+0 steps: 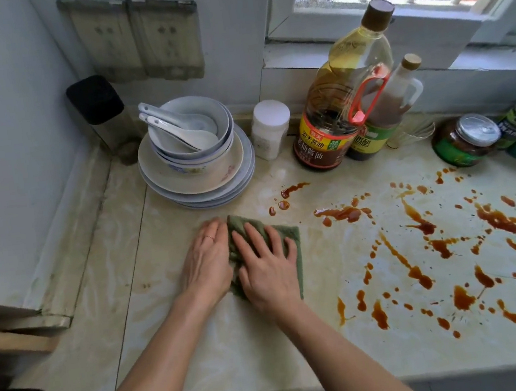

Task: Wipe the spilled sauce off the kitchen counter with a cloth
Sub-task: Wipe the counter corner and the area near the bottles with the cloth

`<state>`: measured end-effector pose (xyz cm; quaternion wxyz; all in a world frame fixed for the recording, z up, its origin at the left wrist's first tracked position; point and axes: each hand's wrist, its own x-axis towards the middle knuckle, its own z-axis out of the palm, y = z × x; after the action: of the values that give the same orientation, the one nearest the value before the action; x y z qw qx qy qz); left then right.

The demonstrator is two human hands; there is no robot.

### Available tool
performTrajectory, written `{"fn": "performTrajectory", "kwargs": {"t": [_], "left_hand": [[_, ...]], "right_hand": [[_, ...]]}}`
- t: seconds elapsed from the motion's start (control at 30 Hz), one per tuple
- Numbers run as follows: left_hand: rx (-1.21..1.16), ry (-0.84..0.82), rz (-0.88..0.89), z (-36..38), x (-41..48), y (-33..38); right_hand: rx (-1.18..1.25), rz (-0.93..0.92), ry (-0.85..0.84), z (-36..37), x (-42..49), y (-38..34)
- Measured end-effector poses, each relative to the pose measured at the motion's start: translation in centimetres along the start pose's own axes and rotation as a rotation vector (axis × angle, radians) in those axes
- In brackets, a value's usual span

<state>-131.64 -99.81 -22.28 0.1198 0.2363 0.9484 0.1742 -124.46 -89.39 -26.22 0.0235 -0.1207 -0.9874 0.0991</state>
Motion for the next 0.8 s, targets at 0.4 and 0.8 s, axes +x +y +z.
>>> {"fn": "performTrajectory", "kwargs": {"t": [0.4, 0.8], "left_hand": [[0.029, -0.033, 0.004, -0.1, 1.3, 1.0], [0.057, -0.054, -0.002, 0.2, 1.3, 1.0]], "right_hand": [[-0.073, 0.009, 0.079, 0.3, 2.1, 2.4], [-0.060, 0.065, 0.002, -0.2, 7.6, 3.1]]}}
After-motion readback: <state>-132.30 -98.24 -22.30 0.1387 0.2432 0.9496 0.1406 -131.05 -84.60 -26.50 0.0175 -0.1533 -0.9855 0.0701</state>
